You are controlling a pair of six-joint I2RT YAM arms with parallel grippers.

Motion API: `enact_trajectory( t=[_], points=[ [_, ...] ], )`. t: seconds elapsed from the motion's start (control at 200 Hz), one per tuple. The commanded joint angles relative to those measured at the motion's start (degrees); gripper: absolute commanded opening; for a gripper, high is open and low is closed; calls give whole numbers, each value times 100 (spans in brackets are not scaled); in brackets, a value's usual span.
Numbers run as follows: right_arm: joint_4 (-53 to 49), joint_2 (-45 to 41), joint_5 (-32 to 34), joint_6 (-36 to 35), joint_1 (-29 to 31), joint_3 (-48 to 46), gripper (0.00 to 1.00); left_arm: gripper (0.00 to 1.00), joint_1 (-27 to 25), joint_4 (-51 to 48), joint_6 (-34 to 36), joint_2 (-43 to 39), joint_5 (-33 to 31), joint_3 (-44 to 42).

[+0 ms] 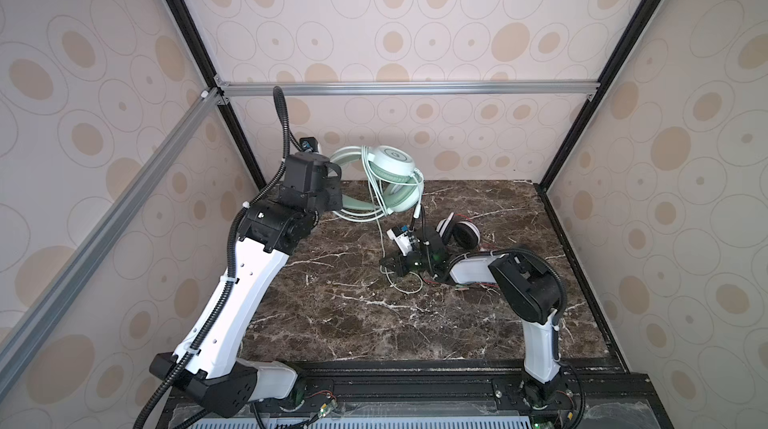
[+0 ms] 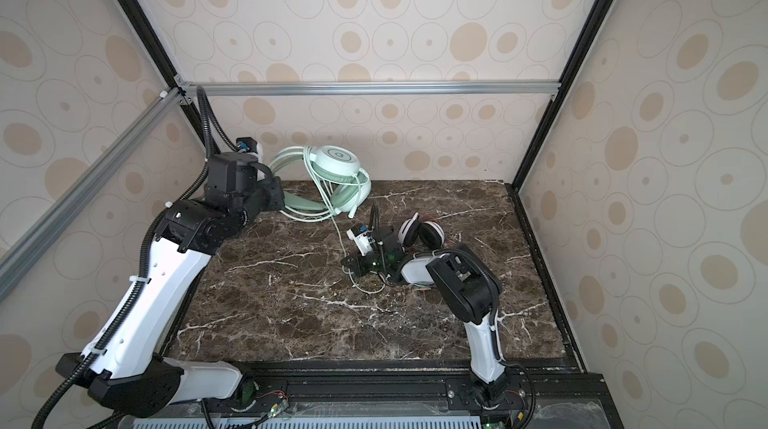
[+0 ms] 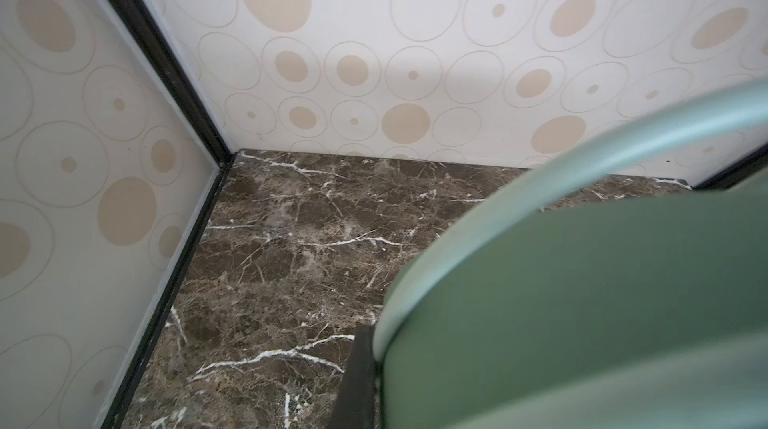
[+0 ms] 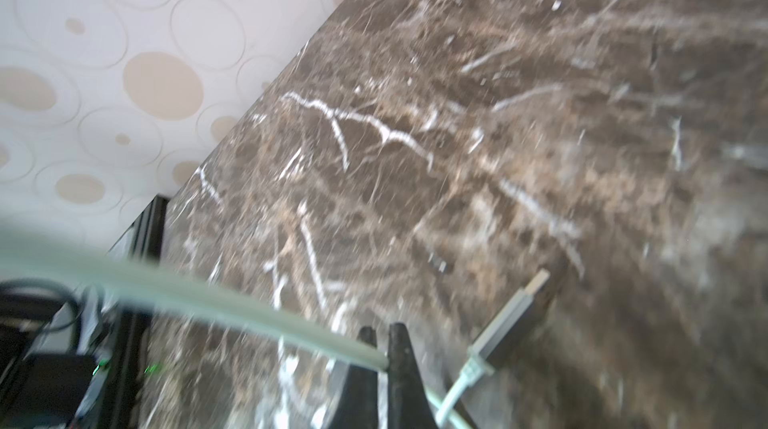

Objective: Wrap the headphones

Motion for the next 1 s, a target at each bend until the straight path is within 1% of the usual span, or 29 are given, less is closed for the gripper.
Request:
enact_trajectory(
  t=[0.0,0.135,0.2,0.325,0.47,0.64,0.74,0.845,0.905,0.995],
  points=[
    [-705,-1040,28,-619,130,-557,0,0,431,795,-458,-145,266,15],
    [-1784,-2324,609,-1188,193,-1125,0,0,755,1005,-543,-171,273,-294],
    [-2311,-2914,879,-1431,241,-1206,0,0,865,1087,-590,-180,238,-473],
    [-3334,-3860,1485,-1930,413,-1053,0,0,1012,1217,-663,-127,253,-750],
    [-4361,-4437,2047,-2383,643,-545,0,0,1054,1286,-753,14,250,-951],
    [-5487,-4527,2804,-2748,1055,368,0,0,1052,1290,-873,127,-71,-1292],
    [-6065,-4302,3316,-2868,1278,1081,0,0,1053,1011,-955,274,-260,-1286],
    [-6568,-3947,4056,-3089,1466,1932,0,0,1052,941,-941,246,-461,-1496],
    [-6722,-3773,4254,-3234,1495,2369,0,0,1056,1066,-878,111,-501,-1706],
    [-6818,-3524,4346,-3452,1497,2937,0,0,1045,1277,-778,-90,-519,-1943]
  ],
)
